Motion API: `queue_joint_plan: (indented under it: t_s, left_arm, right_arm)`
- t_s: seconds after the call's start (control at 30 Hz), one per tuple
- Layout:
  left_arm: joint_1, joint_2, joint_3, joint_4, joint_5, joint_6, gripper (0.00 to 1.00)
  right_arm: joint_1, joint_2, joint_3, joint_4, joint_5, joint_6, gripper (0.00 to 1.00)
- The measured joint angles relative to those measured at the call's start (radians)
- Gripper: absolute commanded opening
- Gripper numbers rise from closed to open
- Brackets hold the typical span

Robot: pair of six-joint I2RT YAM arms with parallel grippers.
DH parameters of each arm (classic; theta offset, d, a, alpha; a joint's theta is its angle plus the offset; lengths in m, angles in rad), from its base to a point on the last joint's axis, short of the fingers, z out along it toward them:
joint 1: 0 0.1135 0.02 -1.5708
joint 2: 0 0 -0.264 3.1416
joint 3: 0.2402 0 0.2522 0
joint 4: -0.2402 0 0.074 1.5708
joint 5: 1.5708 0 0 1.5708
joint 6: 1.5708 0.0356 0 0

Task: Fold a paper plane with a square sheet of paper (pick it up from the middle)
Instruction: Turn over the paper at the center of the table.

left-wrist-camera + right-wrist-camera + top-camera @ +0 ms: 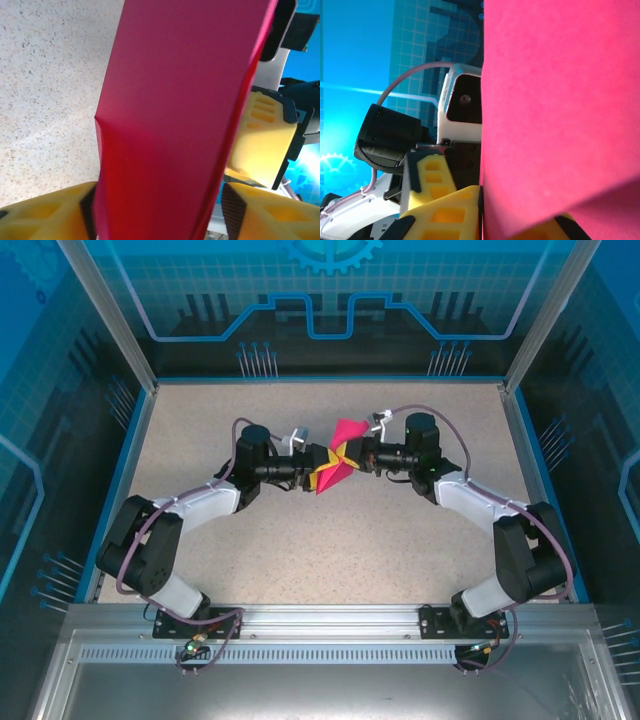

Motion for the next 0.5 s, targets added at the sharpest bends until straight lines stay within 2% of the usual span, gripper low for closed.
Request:
queue_joint_plan:
  t_s: [0.2,0.33,0.5]
  left_arm:
    - [0.000,0.006,-0.009,0.046,0.007,-0.017,0.30]
    - [0.000,0.006,-0.011,0.053,0.008,-0.016,0.18]
    - [0.000,0.007,-0.012,0.032,0.006,-0.003,0.08]
  right_arm:
    - [0.000,0.008,0.004,-0.053,-0.011,-0.016,0.13]
    - [-0.002,0.027,0.005,-0.097,-0.012,-0.030,0.17]
    - [-0.008,0.031,0.029,-0.205,0.001,-0.075,0.35]
